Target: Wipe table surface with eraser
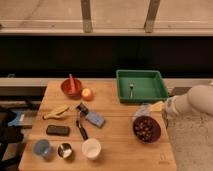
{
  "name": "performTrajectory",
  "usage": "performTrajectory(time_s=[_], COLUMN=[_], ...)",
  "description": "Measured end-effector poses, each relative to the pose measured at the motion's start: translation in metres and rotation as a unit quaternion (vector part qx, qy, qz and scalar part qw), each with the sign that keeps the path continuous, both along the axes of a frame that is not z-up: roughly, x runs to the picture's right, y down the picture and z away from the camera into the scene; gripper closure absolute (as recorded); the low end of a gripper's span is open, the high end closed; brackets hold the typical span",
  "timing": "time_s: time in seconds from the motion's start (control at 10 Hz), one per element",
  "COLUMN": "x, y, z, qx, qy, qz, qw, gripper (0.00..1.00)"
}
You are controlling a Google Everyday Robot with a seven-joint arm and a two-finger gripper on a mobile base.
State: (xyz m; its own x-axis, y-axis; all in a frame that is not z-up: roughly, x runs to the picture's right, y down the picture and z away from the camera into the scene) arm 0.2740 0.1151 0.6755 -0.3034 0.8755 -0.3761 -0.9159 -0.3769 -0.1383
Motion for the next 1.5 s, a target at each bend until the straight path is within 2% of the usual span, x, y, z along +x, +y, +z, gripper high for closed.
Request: performTrajectory(time_s=[0.6, 0.8, 1.0, 1.2, 1.3, 1.5], x=[-0.001, -0.012, -0.036, -0.071, -0.091, -0.136], y=[0.0, -0.005, -0.013, -0.021, -0.025, -0.032], z=[-0.001, 0.0, 0.004, 0.008, 0.01, 0.009], qx=[0.001, 0.004, 0.005, 0.004, 0.006, 0.011], qy=[0.0, -0.009, -0.028, -0.055, -0.073, -0.112], qz=[-0.003, -0.024, -0.062, -0.108, -0.133, -0.186], qw=[1.0, 0.9997, 0.9977, 0.9926, 0.9884, 0.976], gripper=[0.34, 0.34, 0.34, 0.34, 0.34, 0.34])
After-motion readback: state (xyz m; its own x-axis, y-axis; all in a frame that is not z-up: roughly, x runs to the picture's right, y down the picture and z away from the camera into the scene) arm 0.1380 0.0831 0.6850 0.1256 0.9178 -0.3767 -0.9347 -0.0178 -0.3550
